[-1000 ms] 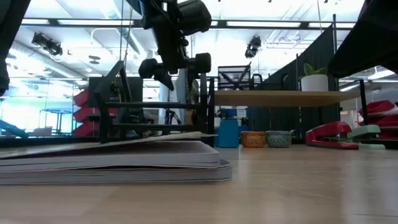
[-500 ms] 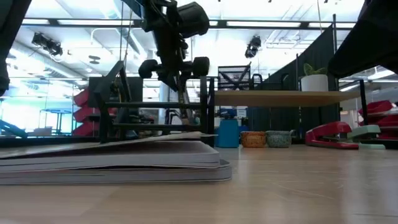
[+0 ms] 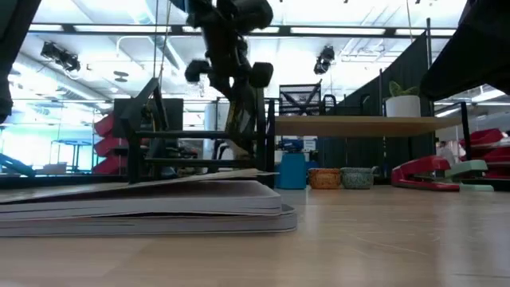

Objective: Stock shelves
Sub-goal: Remove the black book from the book shelf

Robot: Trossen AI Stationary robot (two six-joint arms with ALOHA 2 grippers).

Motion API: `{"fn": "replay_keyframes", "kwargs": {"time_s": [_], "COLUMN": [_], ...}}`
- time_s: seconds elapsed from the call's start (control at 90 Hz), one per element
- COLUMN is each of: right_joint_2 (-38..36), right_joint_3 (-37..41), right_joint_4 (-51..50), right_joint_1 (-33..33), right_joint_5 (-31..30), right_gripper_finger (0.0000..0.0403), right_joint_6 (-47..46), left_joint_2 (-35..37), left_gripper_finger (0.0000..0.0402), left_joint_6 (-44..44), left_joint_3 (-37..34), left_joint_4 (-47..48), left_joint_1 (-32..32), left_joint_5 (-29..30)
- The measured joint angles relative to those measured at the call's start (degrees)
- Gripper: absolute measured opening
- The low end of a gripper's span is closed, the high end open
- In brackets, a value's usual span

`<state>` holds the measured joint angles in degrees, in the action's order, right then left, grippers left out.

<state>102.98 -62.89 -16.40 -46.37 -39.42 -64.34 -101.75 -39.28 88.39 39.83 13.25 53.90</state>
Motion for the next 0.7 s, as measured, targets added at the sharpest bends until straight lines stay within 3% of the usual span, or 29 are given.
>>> {"fn": "replay_keyframes", "kwargs": {"time_s": [0.244,0.422,0.556,0.7], "right_joint_2": [0.0,0.0,0.0,0.0], "right_joint_3": [0.0,0.0,0.0,0.0], "right_joint_4": [0.0,0.0,0.0,0.04], "right_joint_1": [0.07,0.07,0.04,0.04], "right_joint_5": [0.0,0.0,0.0,0.0], "right_gripper_finger": [0.0001,0.0001,0.0,0.0001], "right_joint_6": [0.0,0.0,0.0,-0.02], "left_joint_2": [0.0,0.1,0.15,0.13], "left_gripper_finger": [0.003,0.003,0.003,0.003], "left_joint_6": [8.66,9.93,5.06,-6.49], "left_joint_3": [17.03,29.15,33.22,31.78], "left_joint_4": [17.03,30.85,38.53,44.35], "left_joint_1": [-4.62,-12.57,-20.88,-30.49], "left_joint_5": [6.34,6.6,2.34,-2.64]}}
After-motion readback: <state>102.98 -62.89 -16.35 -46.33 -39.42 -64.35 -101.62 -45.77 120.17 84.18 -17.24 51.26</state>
